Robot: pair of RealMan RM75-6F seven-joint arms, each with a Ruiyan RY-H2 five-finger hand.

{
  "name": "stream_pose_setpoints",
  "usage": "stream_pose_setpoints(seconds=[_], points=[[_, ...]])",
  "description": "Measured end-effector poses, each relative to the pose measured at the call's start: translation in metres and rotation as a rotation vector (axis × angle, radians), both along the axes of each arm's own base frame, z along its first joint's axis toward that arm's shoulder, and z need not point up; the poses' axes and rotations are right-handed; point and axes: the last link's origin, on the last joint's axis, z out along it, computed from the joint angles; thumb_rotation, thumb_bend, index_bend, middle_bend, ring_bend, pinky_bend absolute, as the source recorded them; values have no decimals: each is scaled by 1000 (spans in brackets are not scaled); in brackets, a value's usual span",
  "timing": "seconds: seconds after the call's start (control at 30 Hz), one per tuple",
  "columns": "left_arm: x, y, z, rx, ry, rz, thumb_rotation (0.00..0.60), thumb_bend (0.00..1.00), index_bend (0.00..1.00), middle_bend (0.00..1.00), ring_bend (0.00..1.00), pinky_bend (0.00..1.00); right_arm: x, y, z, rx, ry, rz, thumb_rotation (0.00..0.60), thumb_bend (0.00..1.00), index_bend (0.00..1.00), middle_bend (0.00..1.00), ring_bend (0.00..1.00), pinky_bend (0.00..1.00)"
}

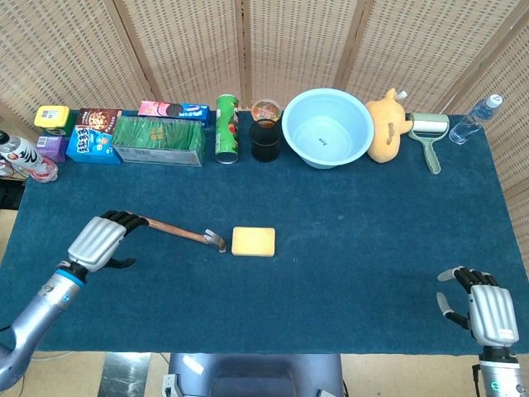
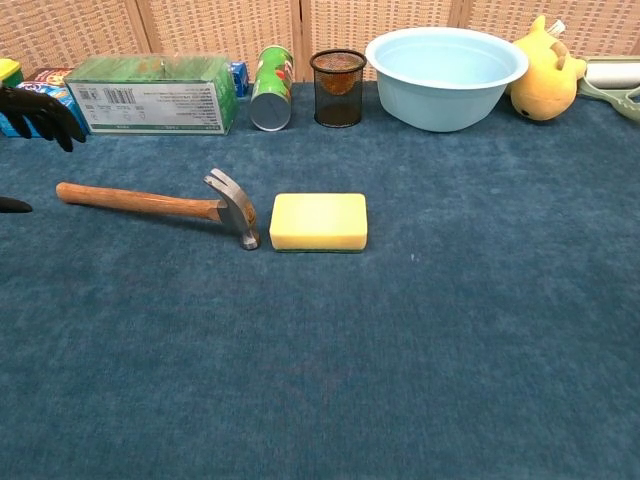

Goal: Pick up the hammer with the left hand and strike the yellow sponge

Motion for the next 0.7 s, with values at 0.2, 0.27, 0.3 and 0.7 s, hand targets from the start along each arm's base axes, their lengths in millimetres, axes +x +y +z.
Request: stream_pose_setpoints(seconds=[0.2, 0.27, 0.3, 0.7], points=[[9, 30, -30, -74, 44, -12, 600, 222, 263, 307, 249, 243, -3, 2, 2, -15, 2, -18, 600, 380, 440, 433, 407, 341], [11, 37, -39, -90, 53, -7, 600, 233, 263, 307, 248, 243, -3, 2, 3, -19, 3, -21, 600, 380, 440, 433, 406, 341], [11, 40, -43, -95, 57, -5, 600, 237, 263, 307, 248, 243, -3, 2, 3, -20, 4, -22, 600, 380, 440, 433, 406, 341], [19, 65, -72, -109, 90, -8, 600, 322, 263, 307, 248, 243, -7, 10, 8, -45, 12, -53, 600, 380, 440, 433, 407, 340]])
